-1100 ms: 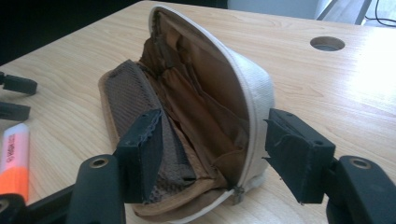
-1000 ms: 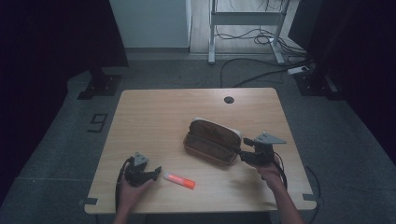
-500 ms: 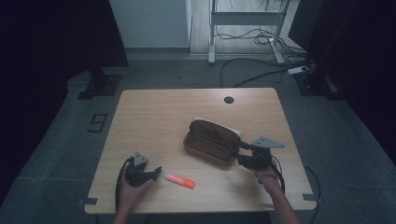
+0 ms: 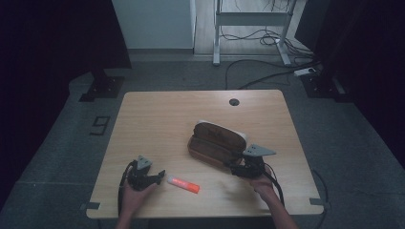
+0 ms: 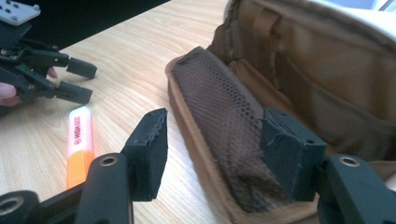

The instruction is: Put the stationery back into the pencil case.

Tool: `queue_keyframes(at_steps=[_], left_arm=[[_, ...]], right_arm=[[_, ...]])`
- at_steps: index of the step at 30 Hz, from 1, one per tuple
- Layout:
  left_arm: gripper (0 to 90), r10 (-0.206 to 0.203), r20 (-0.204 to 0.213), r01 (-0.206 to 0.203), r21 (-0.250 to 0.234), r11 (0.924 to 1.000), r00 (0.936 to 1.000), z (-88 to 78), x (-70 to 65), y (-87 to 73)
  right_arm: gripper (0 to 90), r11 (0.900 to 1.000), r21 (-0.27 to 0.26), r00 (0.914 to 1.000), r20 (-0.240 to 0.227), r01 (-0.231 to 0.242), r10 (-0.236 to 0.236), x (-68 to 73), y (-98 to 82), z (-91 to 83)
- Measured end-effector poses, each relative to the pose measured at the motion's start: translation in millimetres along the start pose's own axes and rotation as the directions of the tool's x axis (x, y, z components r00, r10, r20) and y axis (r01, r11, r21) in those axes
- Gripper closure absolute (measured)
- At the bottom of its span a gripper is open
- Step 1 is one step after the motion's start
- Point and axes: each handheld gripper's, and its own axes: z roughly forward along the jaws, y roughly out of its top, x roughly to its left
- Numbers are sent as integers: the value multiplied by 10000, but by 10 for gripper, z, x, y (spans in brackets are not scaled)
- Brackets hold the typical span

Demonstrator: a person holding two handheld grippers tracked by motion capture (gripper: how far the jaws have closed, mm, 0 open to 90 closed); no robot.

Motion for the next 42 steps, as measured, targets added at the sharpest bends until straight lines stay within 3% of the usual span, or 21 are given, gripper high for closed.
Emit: queue_keyframes(at_steps=[21,42], left_arm=[[281,-6,5,6,0,10000,10000,0,0,0],[280,-6,8,6,-1,10000,10000,-1,1,0]], right_arm=[[414,9977,422,9951,-847,539,-502,357,0,282],[417,9963,491,9890,-1333,710,-639,573,40,503]])
